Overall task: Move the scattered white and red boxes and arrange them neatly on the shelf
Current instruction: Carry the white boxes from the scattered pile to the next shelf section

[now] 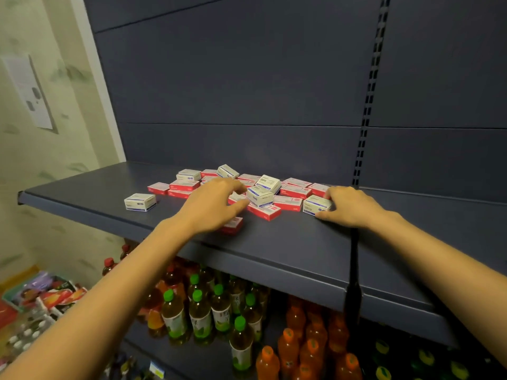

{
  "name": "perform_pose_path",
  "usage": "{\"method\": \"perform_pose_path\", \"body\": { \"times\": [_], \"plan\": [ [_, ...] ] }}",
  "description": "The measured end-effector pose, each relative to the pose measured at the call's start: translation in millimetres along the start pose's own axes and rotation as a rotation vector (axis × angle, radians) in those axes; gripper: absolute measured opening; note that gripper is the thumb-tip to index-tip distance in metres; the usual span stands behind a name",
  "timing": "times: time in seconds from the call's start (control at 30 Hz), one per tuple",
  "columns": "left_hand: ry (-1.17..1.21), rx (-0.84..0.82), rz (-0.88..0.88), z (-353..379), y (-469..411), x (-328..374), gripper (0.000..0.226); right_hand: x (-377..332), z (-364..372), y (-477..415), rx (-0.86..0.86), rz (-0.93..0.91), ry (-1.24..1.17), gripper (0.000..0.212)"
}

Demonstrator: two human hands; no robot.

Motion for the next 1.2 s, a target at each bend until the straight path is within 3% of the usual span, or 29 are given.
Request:
{"method": "perform_pose_path", "body": {
  "times": [0.07, 0.13, 0.2, 0.27, 0.43, 0.57, 0.8, 1.0, 1.2],
  "plan": [
    [0.061, -0.057, 0.022, 4, -15, -10, 0.040, 3, 4, -1, -0.021, 0.031, 0.002, 0.044],
    [0.128, -0.181, 0.184, 18, -63, -27, 0.046, 3, -1, -6, 0.023, 0.195, -0.001, 0.047],
    [0.196, -0.236, 0.188, 26, -69, -21, 0.050, 6, -14, 8, 0.058, 0.182, -0.014, 0.047],
    [0.255, -0.319, 0.324, 31, -91, -13, 0.054, 6, -23, 17, 0.116, 0.282, -0.029, 0.044],
    [0.265, -0.508, 0.377, 46, -94, -15, 0.067, -17, -25, 17, 0.153, 0.178, -0.085, 0.042],
    [0.188, -0.611, 0.445, 53, -106, -23, 0.044, -28, -19, 21, 0.169, 0.167, -0.148, 0.040],
    [0.301, -0.486, 0.635, 38, -110, 20, 0.035, -18, -30, 79, 0.338, 0.328, -0.199, 0.034],
    [0.356, -0.355, 0.797, 22, -80, 96, 0.035, -3, -57, 141, 0.401, 0.435, -0.115, 0.034],
    [0.424, -0.332, 0.873, 20, -44, 172, 0.034, 31, -75, 203, 0.416, 0.498, -0.099, 0.035]
  ]
}}
Point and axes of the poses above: each hand's wrist, its own y-axis away from the middle knuckle, its own z-axis out of the palm, x = y × z, the point moved 7 cm from there along -y, towards the middle knuckle, and after that the axes turned 6 degrees about -z, right-handed, at the moved point
